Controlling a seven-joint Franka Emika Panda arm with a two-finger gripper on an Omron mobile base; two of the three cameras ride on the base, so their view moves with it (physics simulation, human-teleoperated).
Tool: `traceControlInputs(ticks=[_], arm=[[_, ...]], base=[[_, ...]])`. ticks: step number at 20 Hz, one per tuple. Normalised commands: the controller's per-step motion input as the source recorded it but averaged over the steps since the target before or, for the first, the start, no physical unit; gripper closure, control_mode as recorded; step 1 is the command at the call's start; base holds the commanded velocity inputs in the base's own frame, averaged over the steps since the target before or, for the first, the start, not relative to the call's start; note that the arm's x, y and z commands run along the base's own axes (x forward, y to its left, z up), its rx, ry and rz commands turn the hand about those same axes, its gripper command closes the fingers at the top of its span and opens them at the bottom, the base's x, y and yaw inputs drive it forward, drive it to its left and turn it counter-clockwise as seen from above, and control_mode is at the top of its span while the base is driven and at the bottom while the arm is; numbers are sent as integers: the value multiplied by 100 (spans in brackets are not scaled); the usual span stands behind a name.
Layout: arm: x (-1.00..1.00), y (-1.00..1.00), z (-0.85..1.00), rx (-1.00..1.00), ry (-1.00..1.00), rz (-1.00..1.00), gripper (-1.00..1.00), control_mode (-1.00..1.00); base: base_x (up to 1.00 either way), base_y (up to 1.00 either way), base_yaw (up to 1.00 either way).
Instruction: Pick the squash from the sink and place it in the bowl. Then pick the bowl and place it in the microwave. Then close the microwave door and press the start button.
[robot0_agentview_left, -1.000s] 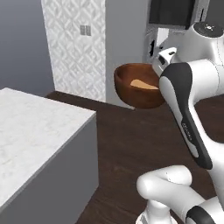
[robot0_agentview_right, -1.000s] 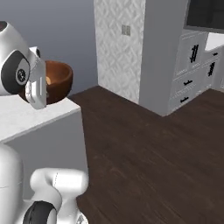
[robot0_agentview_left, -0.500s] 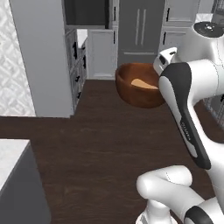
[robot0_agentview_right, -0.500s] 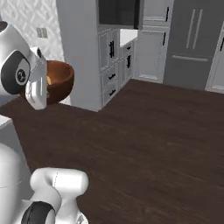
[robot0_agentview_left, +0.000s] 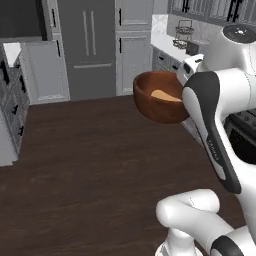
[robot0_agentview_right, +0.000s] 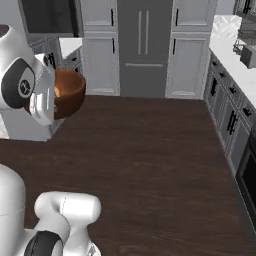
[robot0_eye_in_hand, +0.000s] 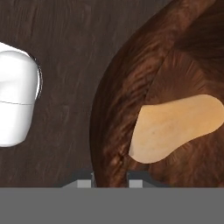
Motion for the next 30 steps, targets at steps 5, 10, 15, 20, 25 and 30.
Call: traceControlInputs(ticks=[5, 10, 15, 20, 25, 30], arm=[[0, 0, 0, 0, 0, 0, 100, 100], [0, 0, 0, 0, 0, 0, 100, 100], [0, 0, 0, 0, 0, 0, 100, 100], [0, 0, 0, 0, 0, 0, 100, 100], [0, 0, 0, 0, 0, 0, 100, 100], [0, 0, 0, 0, 0, 0, 100, 100]], base=[[100, -26, -34], [100, -22, -13], [100, -26, -5], [100, -42, 15], [100, -33, 47], [100, -29, 54]])
